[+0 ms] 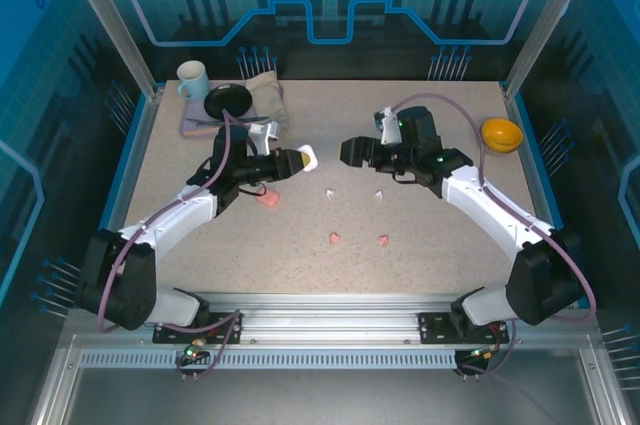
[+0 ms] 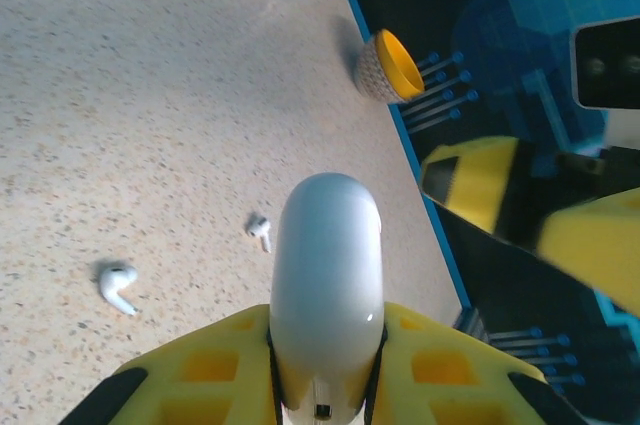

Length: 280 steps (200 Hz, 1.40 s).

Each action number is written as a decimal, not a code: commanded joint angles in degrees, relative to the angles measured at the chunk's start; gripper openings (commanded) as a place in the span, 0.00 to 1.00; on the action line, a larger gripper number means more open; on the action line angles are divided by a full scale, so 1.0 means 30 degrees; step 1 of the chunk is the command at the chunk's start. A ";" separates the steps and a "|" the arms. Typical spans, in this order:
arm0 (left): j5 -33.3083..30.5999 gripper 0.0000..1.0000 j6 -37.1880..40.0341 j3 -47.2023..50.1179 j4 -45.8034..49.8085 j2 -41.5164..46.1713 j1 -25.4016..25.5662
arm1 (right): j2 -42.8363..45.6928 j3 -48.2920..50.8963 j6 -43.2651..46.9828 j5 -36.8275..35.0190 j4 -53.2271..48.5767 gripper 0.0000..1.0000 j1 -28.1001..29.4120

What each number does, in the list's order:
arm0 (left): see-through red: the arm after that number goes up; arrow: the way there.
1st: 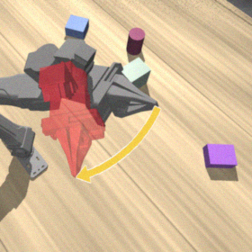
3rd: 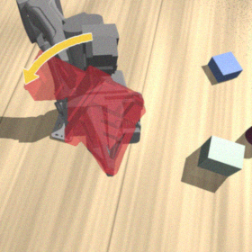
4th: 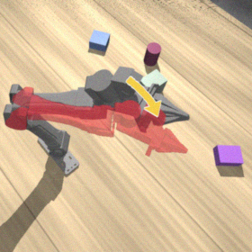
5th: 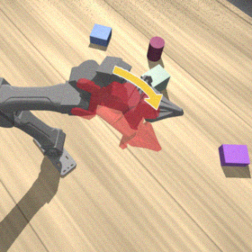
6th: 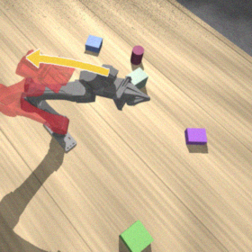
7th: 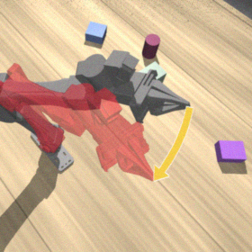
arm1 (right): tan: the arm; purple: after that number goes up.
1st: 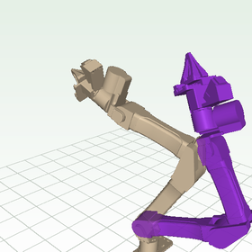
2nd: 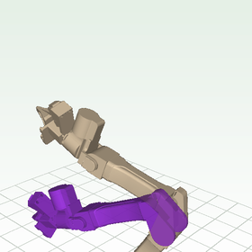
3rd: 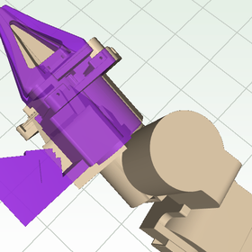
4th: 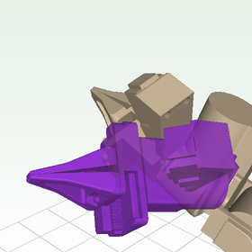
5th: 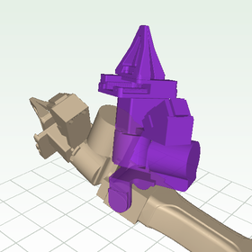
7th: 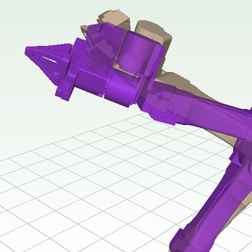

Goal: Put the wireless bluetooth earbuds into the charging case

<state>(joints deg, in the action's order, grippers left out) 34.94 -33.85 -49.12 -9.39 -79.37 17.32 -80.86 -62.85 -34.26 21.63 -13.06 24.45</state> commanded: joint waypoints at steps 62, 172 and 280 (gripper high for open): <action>0.3163 0.13 0.1585 -0.1757 0.2550 -0.0345 -0.0090 | -0.2215 -0.0976 0.2948 0.2576 0.2619 0.85 0.1822; 0.3690 0.11 0.1606 -0.1844 0.2622 0.0513 -0.0072 | -0.3655 0.0245 0.1848 0.1675 0.3794 0.80 -0.0086; 0.3588 0.10 0.1643 -0.1882 0.2580 0.0311 -0.0085 | -0.0508 0.0743 0.0478 0.3210 0.4357 0.78 0.0439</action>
<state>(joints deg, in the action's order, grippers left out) 44.03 -29.98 -53.01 -1.76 -79.18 16.99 -84.01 -59.46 -31.77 29.39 -1.96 24.14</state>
